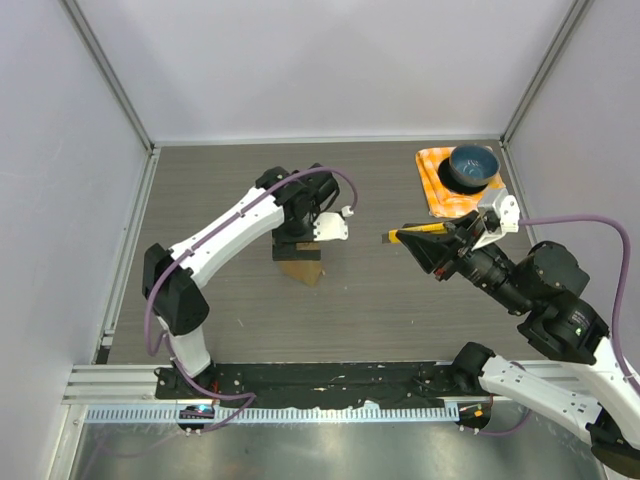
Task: Unpack the express box
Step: Pick up the knife from the center of the board.
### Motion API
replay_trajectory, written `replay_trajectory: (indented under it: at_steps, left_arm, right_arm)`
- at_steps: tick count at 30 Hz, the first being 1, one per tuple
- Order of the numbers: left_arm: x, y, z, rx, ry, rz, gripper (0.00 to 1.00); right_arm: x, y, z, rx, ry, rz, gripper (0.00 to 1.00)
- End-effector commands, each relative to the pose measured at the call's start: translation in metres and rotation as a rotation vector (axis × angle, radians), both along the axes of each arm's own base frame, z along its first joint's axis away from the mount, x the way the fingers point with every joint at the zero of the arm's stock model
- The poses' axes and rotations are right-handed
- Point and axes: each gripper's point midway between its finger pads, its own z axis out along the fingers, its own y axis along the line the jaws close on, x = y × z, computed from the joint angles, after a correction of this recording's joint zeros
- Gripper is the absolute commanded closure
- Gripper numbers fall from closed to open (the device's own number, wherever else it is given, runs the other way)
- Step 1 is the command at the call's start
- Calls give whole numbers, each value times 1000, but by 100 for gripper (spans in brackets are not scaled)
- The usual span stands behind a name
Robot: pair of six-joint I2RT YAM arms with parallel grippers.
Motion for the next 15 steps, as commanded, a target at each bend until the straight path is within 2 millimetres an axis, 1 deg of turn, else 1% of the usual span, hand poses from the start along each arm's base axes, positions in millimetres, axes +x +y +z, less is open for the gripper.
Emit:
replay_trajectory:
  at_steps: [1, 4, 6, 8, 11, 15]
  left_arm:
    - [-30, 10, 5, -53, 124, -30, 0]
    - [-34, 9, 4, -97, 149, -63, 0]
    - [-37, 4, 0, -151, 174, -85, 0]
    - [-38, 0, 1, -197, 176, -120, 0]
    - [-33, -3, 1, -242, 163, -139, 0]
    - [-23, -7, -6, -256, 157, -118, 0]
  right_arm:
    - [-2, -6, 24, 36, -49, -16, 99]
    - [0, -5, 22, 32, -45, -17, 99]
    - [0, -5, 22, 31, -44, -17, 99]
    - [0, -4, 22, 28, -44, -18, 99]
    - [1, -4, 21, 26, -42, -17, 99]
    - [2, -3, 20, 24, -40, -19, 99]
